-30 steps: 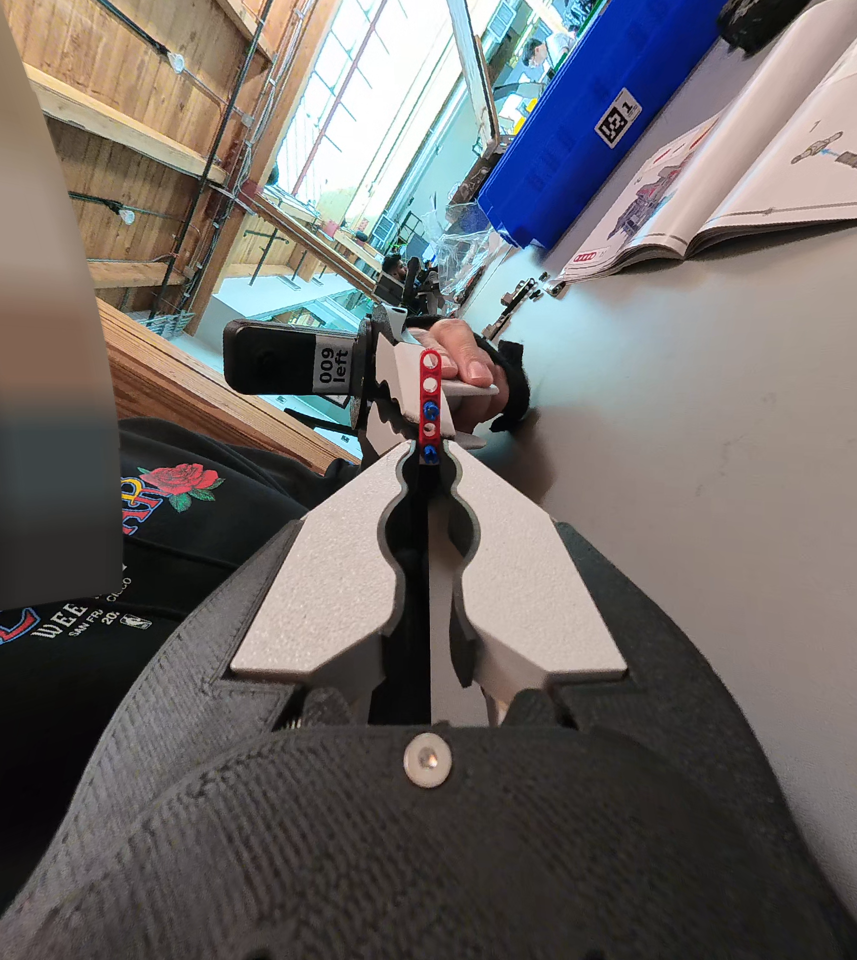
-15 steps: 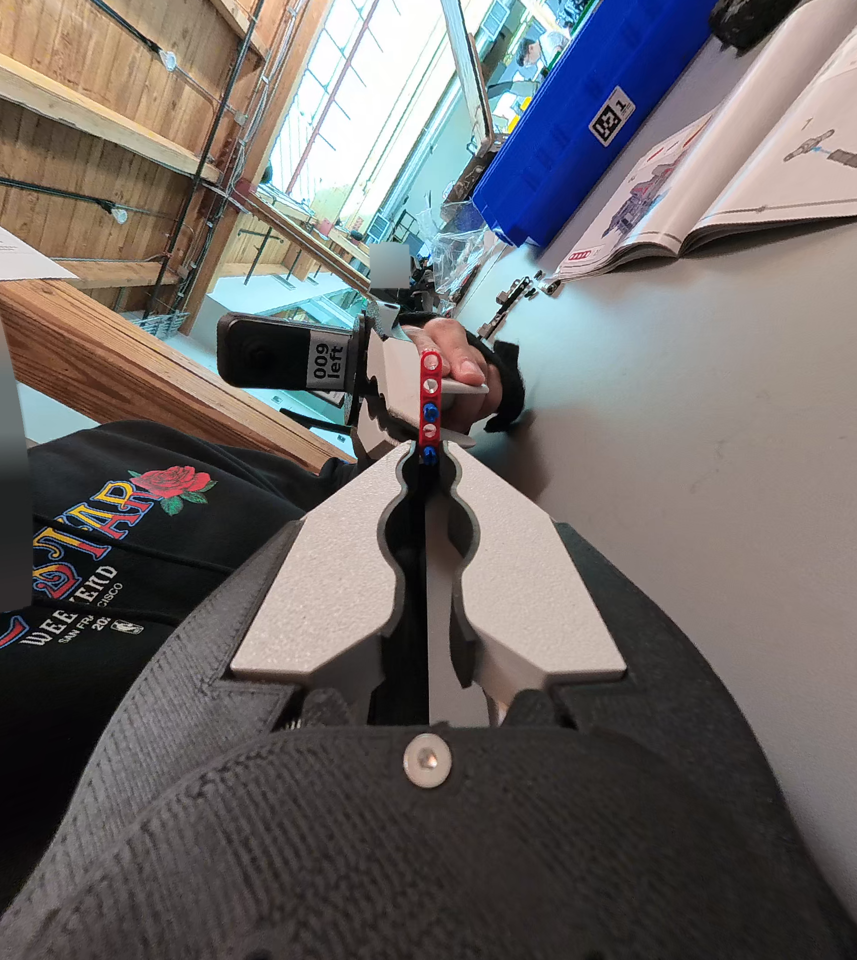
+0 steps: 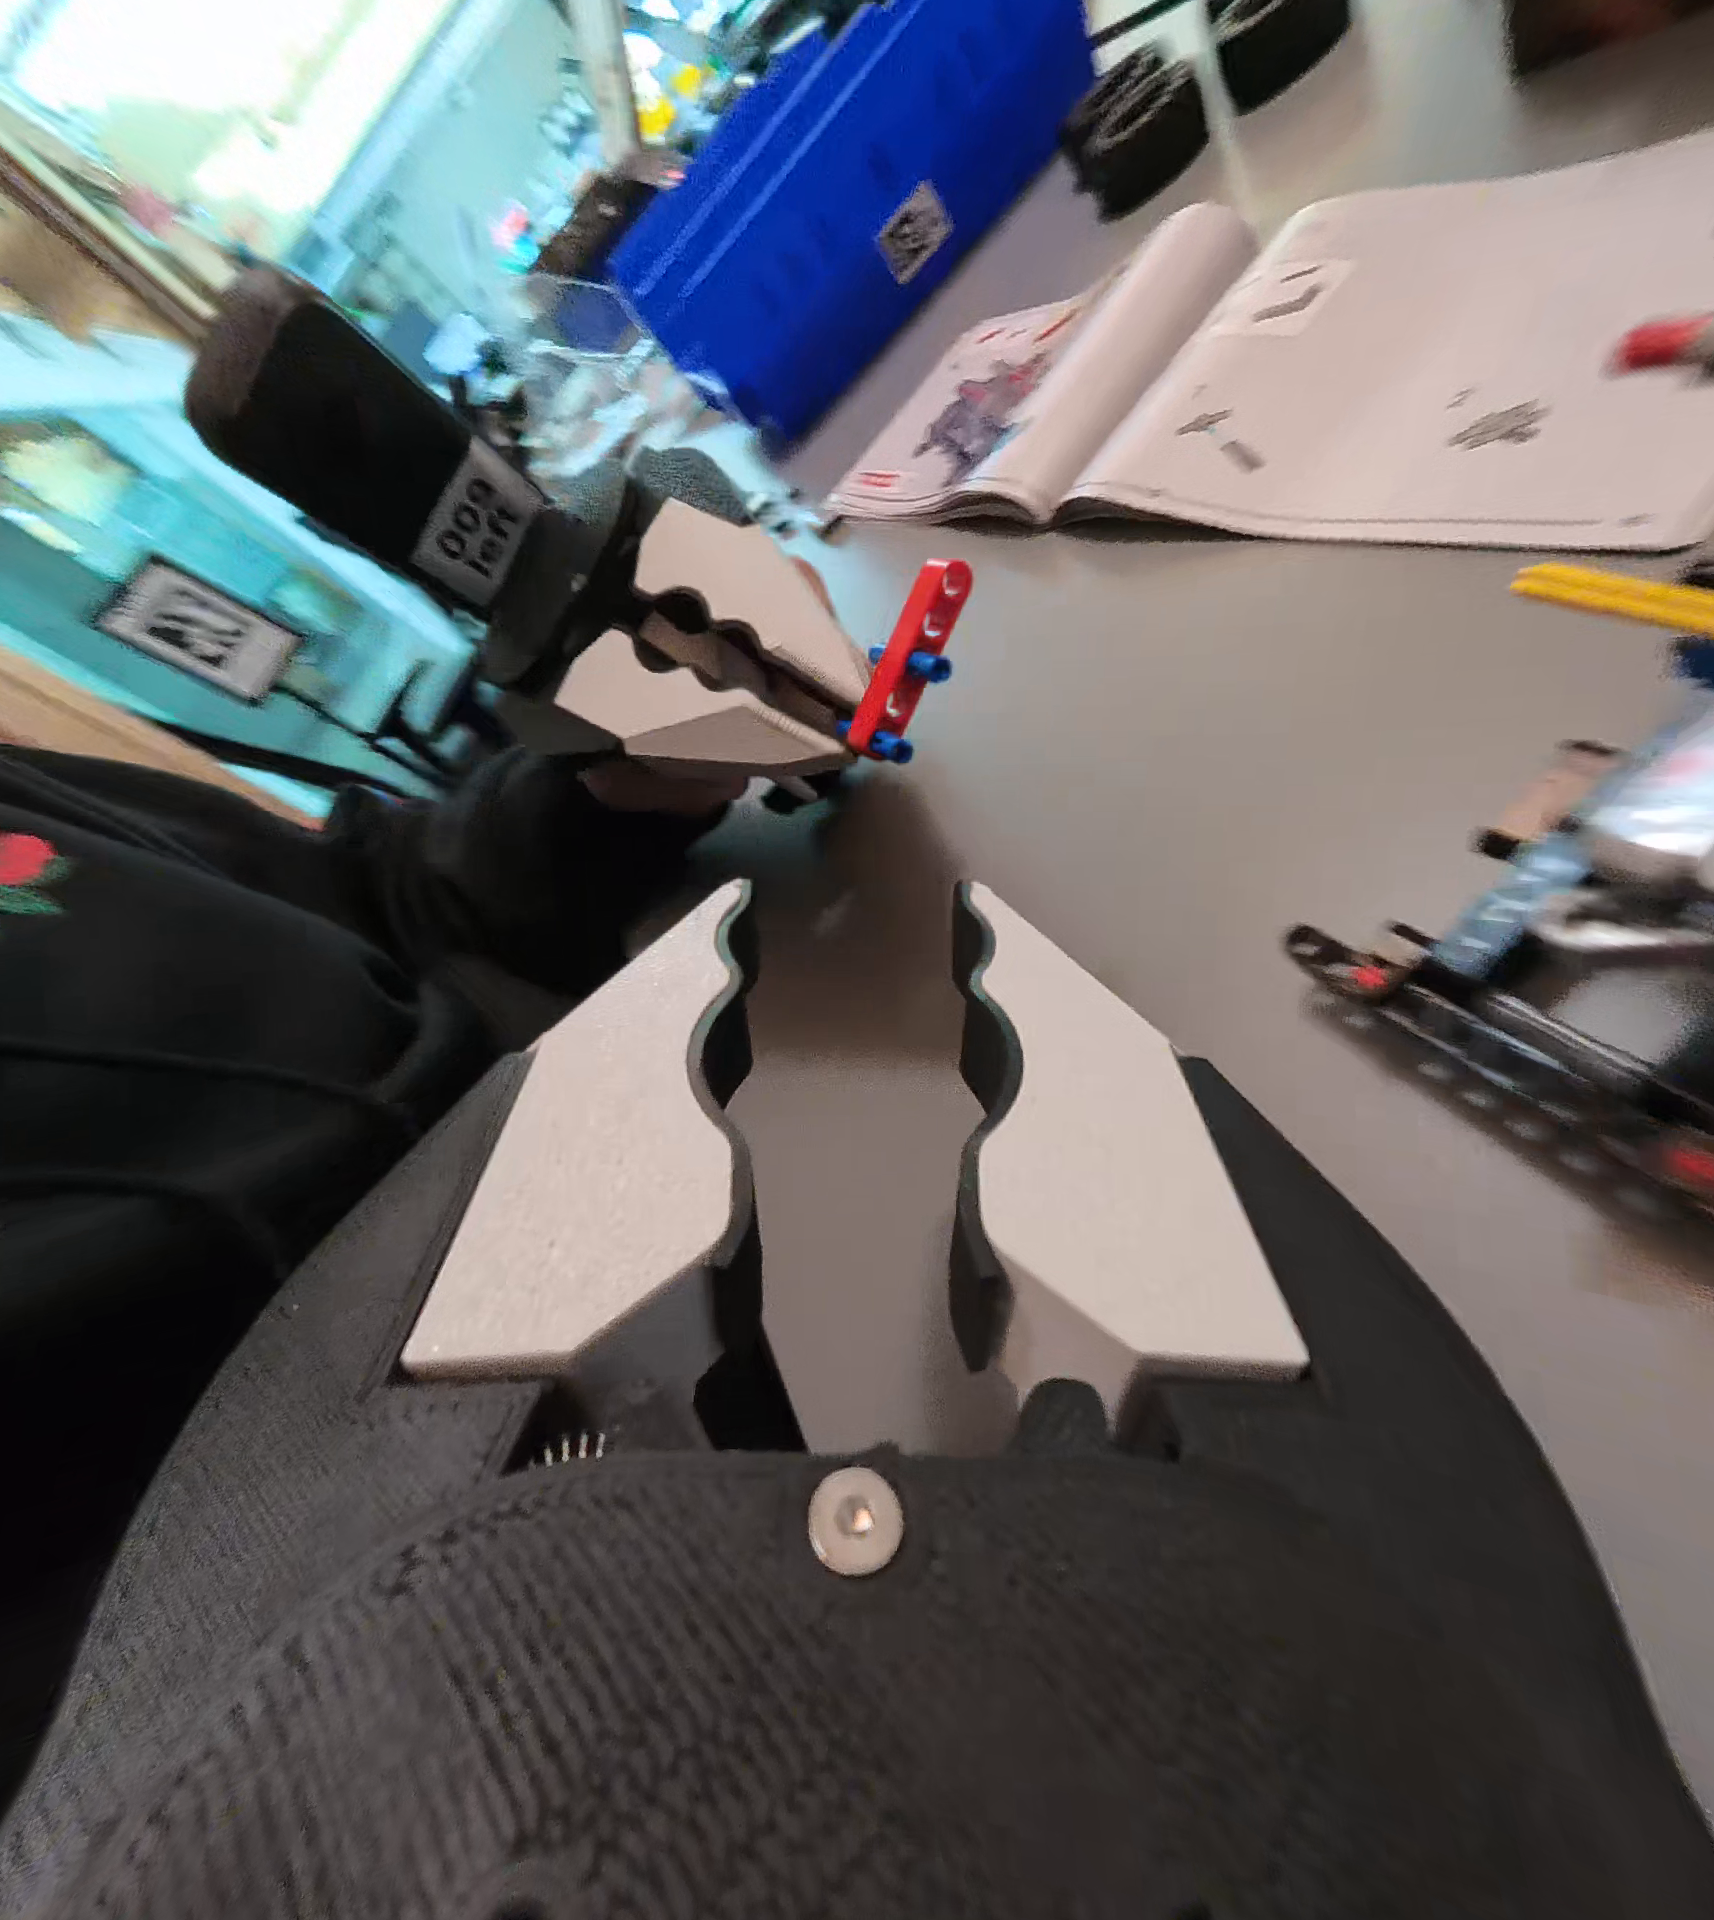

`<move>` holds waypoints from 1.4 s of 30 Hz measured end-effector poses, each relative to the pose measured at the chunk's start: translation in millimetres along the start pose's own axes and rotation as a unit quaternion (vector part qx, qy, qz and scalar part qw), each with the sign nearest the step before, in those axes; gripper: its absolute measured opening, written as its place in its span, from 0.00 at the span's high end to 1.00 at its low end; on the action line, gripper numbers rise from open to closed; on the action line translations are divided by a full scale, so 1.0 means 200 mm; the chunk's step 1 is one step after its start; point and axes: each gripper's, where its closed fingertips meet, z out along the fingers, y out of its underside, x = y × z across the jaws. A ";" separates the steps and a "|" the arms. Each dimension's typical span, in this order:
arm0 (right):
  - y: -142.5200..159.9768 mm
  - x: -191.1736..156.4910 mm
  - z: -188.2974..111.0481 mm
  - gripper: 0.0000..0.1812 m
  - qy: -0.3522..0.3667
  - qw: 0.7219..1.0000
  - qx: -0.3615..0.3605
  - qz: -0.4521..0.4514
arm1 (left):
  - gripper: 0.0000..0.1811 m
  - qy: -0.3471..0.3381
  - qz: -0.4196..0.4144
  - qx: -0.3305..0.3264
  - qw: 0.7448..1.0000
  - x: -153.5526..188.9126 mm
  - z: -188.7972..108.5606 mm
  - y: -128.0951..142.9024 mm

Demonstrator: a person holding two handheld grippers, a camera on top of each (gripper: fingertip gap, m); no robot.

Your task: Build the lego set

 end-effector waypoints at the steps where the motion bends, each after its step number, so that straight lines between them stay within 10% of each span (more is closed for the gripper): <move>1: -0.02 0.03 -0.05 0.80 0.033 0.999 0.007 -0.015 | 0.99 0.002 -0.003 -0.003 1.000 -0.01 0.04 -0.01; 10: -0.20 0.41 -0.38 0.53 0.297 0.942 0.128 -0.094 | 0.99 0.022 -0.039 -0.006 0.999 -0.14 0.32 -0.07; 42: -0.19 0.42 -0.22 0.62 0.317 0.925 0.135 -0.163 | 0.99 0.075 -0.101 -0.042 0.991 -0.12 0.45 0.00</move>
